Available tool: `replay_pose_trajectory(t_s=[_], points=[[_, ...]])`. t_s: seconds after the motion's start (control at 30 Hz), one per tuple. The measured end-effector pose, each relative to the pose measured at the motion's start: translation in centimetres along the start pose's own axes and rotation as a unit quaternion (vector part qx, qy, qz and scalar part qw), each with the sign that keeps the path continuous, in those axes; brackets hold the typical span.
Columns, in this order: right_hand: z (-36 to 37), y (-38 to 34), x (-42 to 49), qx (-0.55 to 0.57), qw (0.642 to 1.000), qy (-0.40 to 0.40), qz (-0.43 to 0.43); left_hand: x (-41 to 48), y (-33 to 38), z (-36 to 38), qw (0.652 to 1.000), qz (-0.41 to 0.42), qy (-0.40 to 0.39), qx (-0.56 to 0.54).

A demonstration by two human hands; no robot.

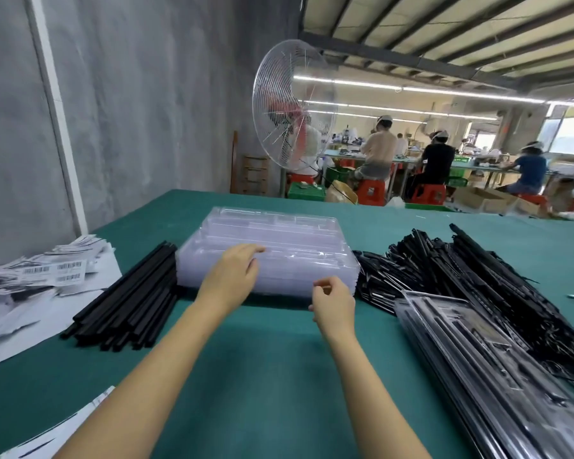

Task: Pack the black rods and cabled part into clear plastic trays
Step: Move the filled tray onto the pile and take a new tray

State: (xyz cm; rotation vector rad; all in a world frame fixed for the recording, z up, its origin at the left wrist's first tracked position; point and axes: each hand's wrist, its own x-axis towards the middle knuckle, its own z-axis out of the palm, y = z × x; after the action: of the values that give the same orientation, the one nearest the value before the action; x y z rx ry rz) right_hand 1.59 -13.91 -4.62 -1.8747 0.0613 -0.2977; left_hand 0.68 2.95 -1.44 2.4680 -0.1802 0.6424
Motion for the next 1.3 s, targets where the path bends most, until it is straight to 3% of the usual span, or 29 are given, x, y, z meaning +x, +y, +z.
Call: replay_pose_trajectory(t_s=[0.1, 0.17, 0.33, 0.43, 0.5, 0.63, 0.7, 0.83, 1.0, 1.1, 1.17, 1.23, 1.3], points=[[-1.9, 1.0, 2.0, -0.131, 0.989, 0.039, -0.066, 1.8, -5.4, -0.4, 0.982, -0.029, -0.066, 0.175], [-2.6, 1.8, 3.2, -0.198, 0.975, 0.032, -0.098, 2.3, -7.1, -0.1, 0.973, -0.027, -0.086, 0.214], [-2.9, 2.2, 7.2, -0.243, 0.957, 0.026, -0.157, 5.0, -8.5, -1.2, 0.991, -0.027, -0.011, 0.129], [-3.3, 1.1, 9.2, -0.359, 0.911, 0.083, -0.185, 6.9, -8.0, -2.1, 0.988, -0.076, -0.052, 0.126], [-3.6, 0.3, 10.2, -0.419, 0.887, 0.078, -0.178, 7.7, -8.1, -2.6, 0.984, -0.092, -0.092, 0.125], [-3.9, -0.6, 11.7, -0.409, 0.897, -0.004, -0.17, 8.5, -8.2, -3.0, 0.977, -0.106, -0.147, 0.111], [-3.8, -0.7, 12.1, -0.433, 0.881, -0.013, -0.192, 8.9, -7.9, -2.8, 0.974, -0.102, -0.151, 0.132], [-3.3, -1.0, 12.1, -0.454, 0.849, 0.033, -0.268, 9.1, -7.4, -1.8, 0.968, -0.087, -0.103, 0.209], [-3.2, -2.0, 12.3, -0.455, 0.831, 0.074, -0.313, 9.1, -6.6, -1.9, 0.989, -0.08, -0.003, 0.128], [-3.4, -2.9, 13.0, -0.416, 0.863, 0.005, -0.287, 9.6, -6.3, -2.5, 0.99, -0.011, 0.032, 0.139], [-3.9, -3.3, 13.4, -0.382, 0.893, -0.077, -0.227, 9.5, -6.9, -3.0, 0.981, 0.017, -0.044, 0.186], [-4.4, -3.4, 13.4, -0.413, 0.88, -0.152, -0.18, 9.2, -7.8, -2.8, 0.965, 0.018, -0.108, 0.238], [-4.4, -2.9, 13.3, -0.425, 0.874, -0.162, -0.17, 9.3, -8.3, -2.1, 0.963, 0.014, -0.105, 0.249]])
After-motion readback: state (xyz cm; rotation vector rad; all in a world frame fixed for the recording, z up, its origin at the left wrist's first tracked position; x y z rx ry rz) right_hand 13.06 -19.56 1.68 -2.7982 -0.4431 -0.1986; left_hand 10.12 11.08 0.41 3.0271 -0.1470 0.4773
